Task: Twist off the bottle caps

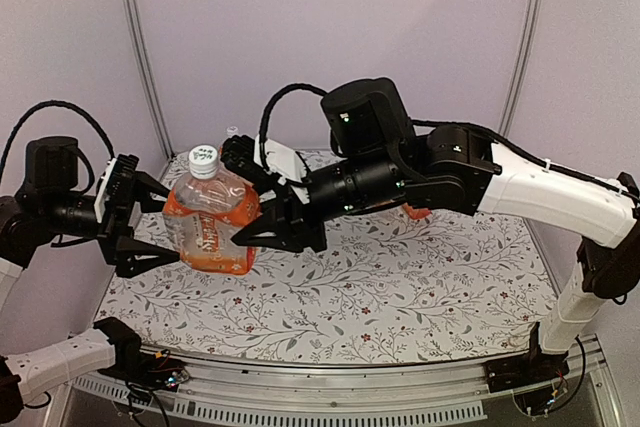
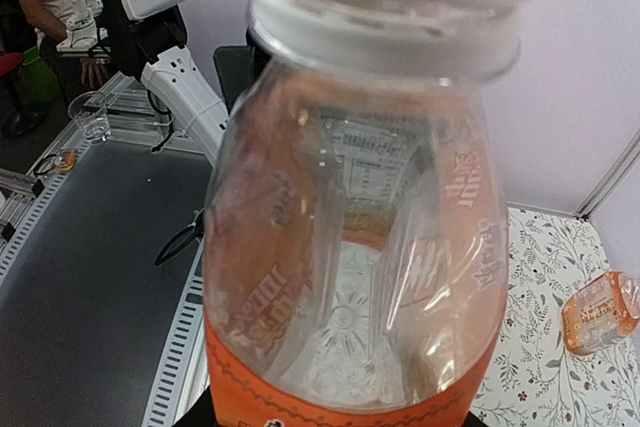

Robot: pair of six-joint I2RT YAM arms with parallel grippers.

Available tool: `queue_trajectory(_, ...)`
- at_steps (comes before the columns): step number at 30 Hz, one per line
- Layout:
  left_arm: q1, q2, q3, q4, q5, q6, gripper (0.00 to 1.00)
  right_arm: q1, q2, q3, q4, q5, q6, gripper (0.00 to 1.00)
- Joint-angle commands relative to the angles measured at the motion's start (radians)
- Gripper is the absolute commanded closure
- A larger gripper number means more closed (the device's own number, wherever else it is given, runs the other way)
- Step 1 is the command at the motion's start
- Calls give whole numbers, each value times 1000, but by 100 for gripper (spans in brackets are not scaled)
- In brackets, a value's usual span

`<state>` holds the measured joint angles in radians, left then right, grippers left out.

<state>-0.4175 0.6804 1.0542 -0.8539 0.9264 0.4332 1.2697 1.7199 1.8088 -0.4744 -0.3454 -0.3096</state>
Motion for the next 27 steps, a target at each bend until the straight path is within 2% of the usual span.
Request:
queue_trajectory(1,-90,13,4,-50,-34,-25,15,10,29,47,-21,28,-35,83)
queue_trajectory(7,-129,18,20,95,-43,-161,38,17,59,71,-14,11,-36,84)
queue_trajectory(14,-144,16,-4,101,-34,-158,63,18,66,69,13,12,-31,85)
queue_trajectory(16,-145,11,-2,101,-38,-154,66,18,66,68,14,21,-25,83)
queue_trajectory(17,-145,8,-3,101,-49,-153,67,19,63,67,14,30,-20,77)
queue_trajectory(19,-144,1,-7,98,-83,-151,67,18,57,65,19,60,2,52)
queue_trajectory(22,-145,-16,-23,89,-182,-127,71,18,42,56,20,129,39,28)
queue_trajectory(25,-144,-28,-33,80,-322,-80,71,16,8,37,16,216,97,14)
queue_trajectory(27,-144,-30,-30,74,-419,-22,72,17,-17,36,8,254,148,11)
